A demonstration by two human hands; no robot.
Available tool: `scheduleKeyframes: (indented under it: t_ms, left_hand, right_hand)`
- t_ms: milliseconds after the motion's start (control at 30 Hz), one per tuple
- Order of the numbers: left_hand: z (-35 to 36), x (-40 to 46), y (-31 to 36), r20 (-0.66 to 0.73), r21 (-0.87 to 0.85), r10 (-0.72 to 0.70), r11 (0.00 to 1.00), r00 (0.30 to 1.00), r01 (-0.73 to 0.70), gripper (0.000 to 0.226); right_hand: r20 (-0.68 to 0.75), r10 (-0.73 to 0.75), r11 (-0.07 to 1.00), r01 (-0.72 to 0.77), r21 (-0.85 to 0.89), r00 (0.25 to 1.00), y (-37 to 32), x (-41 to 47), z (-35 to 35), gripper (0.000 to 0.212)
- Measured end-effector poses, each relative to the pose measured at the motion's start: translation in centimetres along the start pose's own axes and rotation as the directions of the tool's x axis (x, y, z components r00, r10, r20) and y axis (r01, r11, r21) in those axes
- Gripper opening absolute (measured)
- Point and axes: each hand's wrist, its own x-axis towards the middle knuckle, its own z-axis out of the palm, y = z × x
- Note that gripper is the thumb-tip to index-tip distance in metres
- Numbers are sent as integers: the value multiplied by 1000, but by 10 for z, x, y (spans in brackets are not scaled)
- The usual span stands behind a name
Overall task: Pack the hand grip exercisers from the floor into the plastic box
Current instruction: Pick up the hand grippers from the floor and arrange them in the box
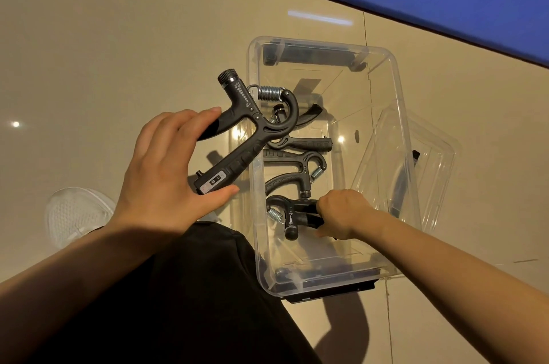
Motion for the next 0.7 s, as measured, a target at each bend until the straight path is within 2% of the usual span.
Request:
scheduleKeyframes:
  t_ms: [100,200,300,400,567,700]
  left_hand:
    - [0,-1,-1,2,-11,-2,1000,1000,2,86]
    - [1,-1,-1,1,-7,2,1000,1000,-2,86]
    - [0,-1,0,3,-2,-3,1000,1000,3,86]
    - [0,-1,0,3,0,-3,1000,1000,3,86]
    - [0,1,-3,12,3,12,1000,1000,-12,87]
    - [1,0,-1,17,-8,-6,1000,1000,6,88]
  right_hand:
    - [50,-143,986,147,-74,988,9,-8,-10,27]
    - [110,-194,966,209,-150,975,20,-6,-24,28]
    - [-13,-155,958,147,-246,988,22,9,-22,27]
    - [-167,-123,962,76,-263,978,17,24,-1,30]
    - [-277,-116,973,54,-222,954,12,28,27,27]
    - [-293,-71,988,27,-149,954,15,34,25,33]
